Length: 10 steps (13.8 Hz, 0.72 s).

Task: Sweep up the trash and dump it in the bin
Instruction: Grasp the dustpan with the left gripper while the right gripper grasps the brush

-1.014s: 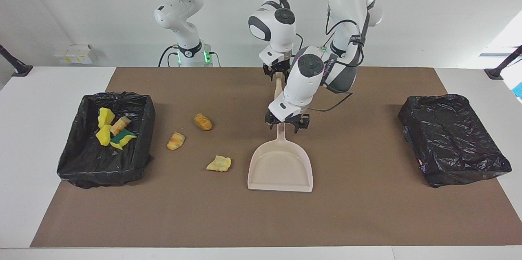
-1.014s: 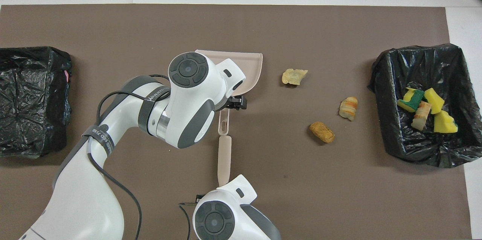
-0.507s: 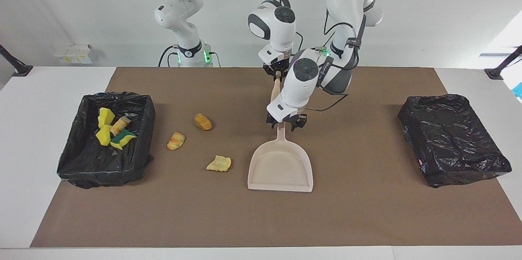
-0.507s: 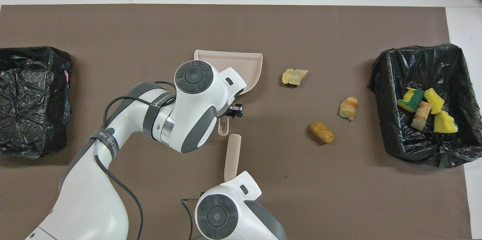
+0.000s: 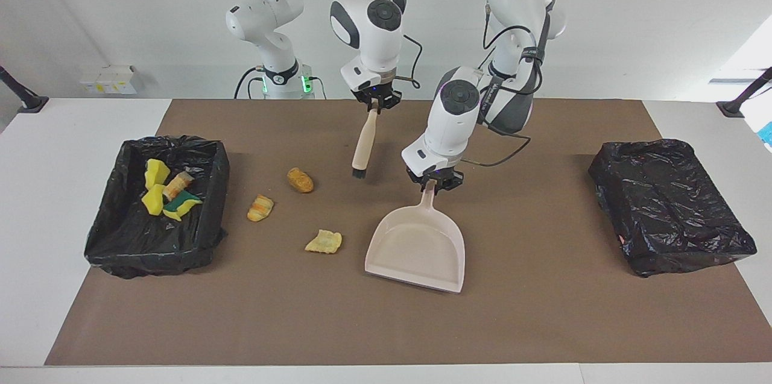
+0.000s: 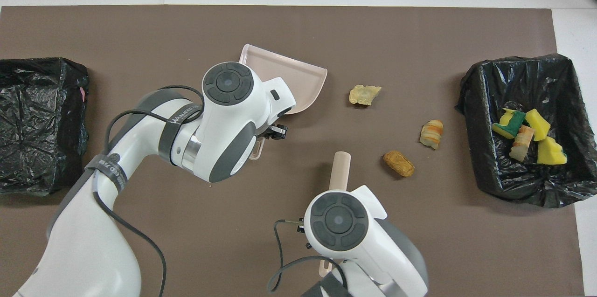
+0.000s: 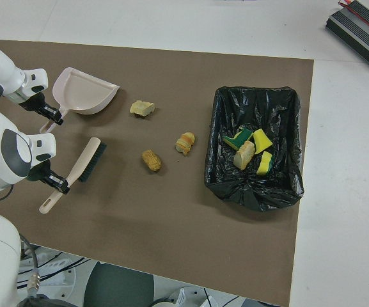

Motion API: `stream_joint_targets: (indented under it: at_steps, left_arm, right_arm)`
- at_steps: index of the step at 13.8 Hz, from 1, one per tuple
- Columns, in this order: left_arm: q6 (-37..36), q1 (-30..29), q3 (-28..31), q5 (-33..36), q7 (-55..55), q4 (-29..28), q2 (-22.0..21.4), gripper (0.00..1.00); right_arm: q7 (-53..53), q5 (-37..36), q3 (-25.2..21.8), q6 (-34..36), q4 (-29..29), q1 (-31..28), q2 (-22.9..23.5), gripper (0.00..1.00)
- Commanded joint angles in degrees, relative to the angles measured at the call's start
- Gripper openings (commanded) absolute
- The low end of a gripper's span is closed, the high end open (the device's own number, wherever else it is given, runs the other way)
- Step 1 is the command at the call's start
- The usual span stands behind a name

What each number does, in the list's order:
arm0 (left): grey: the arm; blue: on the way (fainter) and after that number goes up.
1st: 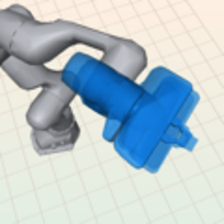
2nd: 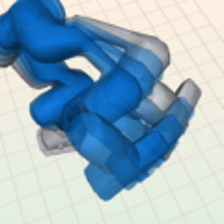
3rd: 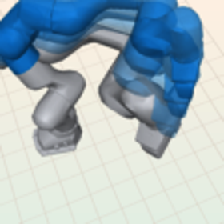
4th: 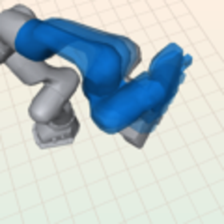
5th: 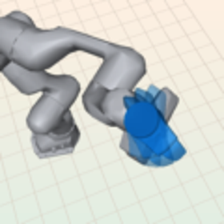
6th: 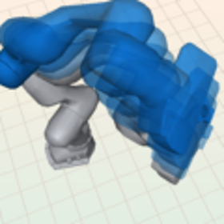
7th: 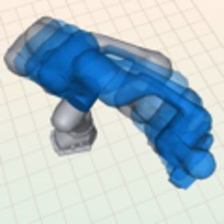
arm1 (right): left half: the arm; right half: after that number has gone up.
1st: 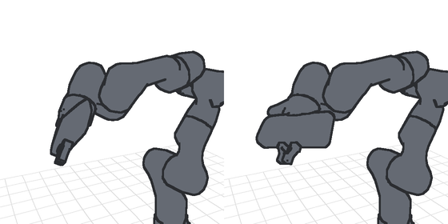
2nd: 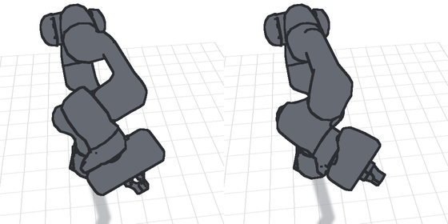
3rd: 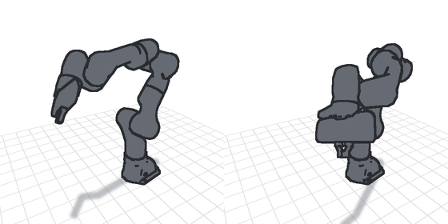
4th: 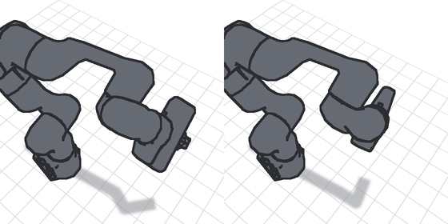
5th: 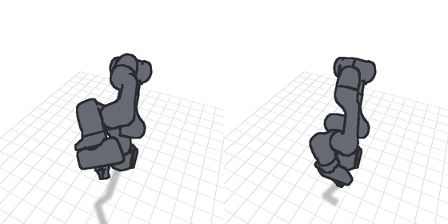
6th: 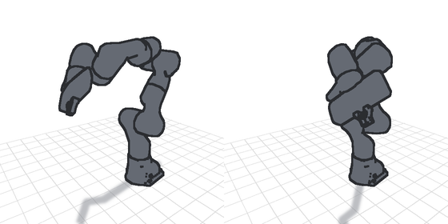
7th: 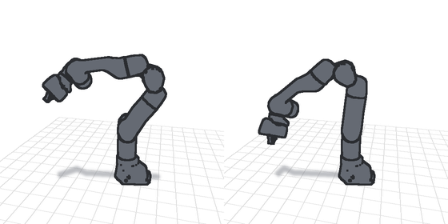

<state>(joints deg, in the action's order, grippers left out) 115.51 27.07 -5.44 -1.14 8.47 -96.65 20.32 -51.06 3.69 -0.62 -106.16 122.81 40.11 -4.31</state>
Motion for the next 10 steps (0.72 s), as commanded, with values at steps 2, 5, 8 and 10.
stream_joint_targets:
  at_steps: [2, 5, 8, 10]
  left_arm:
    - [-6.9, -5.4, 0.1, 1.6, -17.9, -0.4, -5.7, 0.0]
    - [-13.8, -9.8, 0.1, 1.9, -33.1, -0.5, -9.2, 0.0]
    - [-18.0, -13.7, 0.1, 4.0, -49.6, -1.0, -11.3, 0.0]
    - [-18.0, -14.4, 0.1, 6.1, -58.7, -1.4, -11.5, 0.0]
  right_arm:
    - [7.0, -3.4, 0.5, 3.2, 1.0, -7.6, -4.2, 0.0]
    - [12.2, -3.7, 0.4, 3.0, 1.0, -15.7, -5.4, 0.0]
    - [24.2, -4.2, 0.4, 2.0, 2.0, -25.6, -5.2, 0.0]
    - [33.6, -5.3, 0.4, -1.6, 3.9, -30.9, -5.3, 0.0]
